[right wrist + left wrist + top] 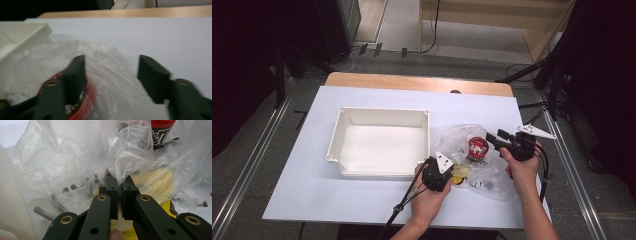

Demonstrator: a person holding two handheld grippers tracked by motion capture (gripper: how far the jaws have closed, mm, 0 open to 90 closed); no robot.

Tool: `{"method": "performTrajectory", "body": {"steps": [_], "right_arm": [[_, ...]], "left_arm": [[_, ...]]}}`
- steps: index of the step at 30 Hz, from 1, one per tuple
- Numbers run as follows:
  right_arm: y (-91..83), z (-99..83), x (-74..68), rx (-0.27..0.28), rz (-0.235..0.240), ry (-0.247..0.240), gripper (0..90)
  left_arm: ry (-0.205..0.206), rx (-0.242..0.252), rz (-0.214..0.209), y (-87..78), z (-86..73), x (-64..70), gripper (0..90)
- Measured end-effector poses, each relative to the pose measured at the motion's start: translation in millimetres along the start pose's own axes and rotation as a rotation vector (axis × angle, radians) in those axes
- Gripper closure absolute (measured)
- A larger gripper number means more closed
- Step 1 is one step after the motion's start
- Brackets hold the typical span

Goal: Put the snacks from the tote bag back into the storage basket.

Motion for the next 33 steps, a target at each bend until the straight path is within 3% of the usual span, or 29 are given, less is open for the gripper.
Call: {"method": "performTrajectory", "body": {"steps": [1, 2, 3, 8, 10, 11, 16, 19, 20, 23, 25, 28, 29, 30, 32, 33], "right_arm": [[1.0, -2.0, 0.6, -0.009, -0.003, 0.002, 67.1], [2.0, -3.3, 1.6, -0.026, -0.004, 0.029, 82.8], [2.7, -2.9, 2.6, -0.025, -0.011, 0.036, 87.8], [13.4, -4.1, 7.5, -0.04, -0.068, 0.042, 90.0], [28.9, -12.9, 11.4, -0.095, -0.097, 0.067, 90.0], [28.9, -12.9, 11.4, -0.095, -0.097, 0.067, 90.0], [45.7, -34.1, 19.0, -0.181, -0.178, -0.01, 90.0], [45.4, -33.4, 25.1, -0.177, -0.216, -0.028, 90.0], [45.7, -34.1, 29.7, -0.181, -0.249, -0.042, 90.0], [43.7, -34.4, 39.3, -0.173, -0.275, -0.029, 90.0], [43.0, -34.5, 39.9, -0.174, -0.273, -0.032, 90.0], [39.3, -32.8, 41.4, -0.154, -0.273, -0.027, 88.2], [29.6, -27.4, 38.8, -0.115, -0.218, 0.026, 83.8], [29.6, -27.4, 38.8, -0.115, -0.218, 0.026, 83.8], [13.6, -20.4, 32.0, -0.058, -0.172, 0.034, 80.4], [-6.9, -16.2, 21.4, -0.001, -0.139, 0.014, 78.7]], "left_arm": [[-0.007, 0.001, -0.006, 0.0, -0.1, -0.6, 86.9], [-0.024, -0.001, -0.014, -0.5, -0.4, -2.3, 86.9], [-0.033, 0.001, -0.018, -0.2, -0.5, -2.4, 87.0], [-0.036, -0.004, -0.016, -0.1, -0.6, -2.9, 87.2], [-0.047, 0.002, -0.028, -2.7, -1.8, -3.3, 87.2], [-0.047, 0.002, -0.028, -2.7, -1.8, -3.3, 87.3], [-0.057, -0.013, -0.03, -14.5, -10.6, -4.0, 88.0], [-0.058, -0.031, -0.019, -21.4, -16.5, -6.0, 88.5], [-0.057, -0.038, -0.015, -24.0, -18.9, -7.1, 88.7], [-0.062, -0.041, -0.004, -32.6, -24.2, -9.5, 88.6], [-0.071, -0.028, -0.005, -37.1, -25.7, -11.5, 88.5], [-0.11, -0.006, -0.042, -39.8, -25.6, -14.5, 86.9], [-0.114, 0.003, -0.069, -40.3, -25.2, -14.3, 83.9], [-0.114, 0.003, -0.069, -40.3, -25.2, -14.3, 82.3], [-0.099, 0.016, -0.079, -41.5, -24.7, -12.8, 81.8], [-0.094, 0.016, -0.077, -41.6, -24.8, -12.3, 82.4]]}}
Point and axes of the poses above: each handheld gripper's, and its own axes: y roughly forward along the jaws, z roughly out of its top, x roughly to its right, the point moved 7 cm from there along y, roughly forward along the jaws, and after that the axes turned 14 degrees about -z, right-handed, at the moved point
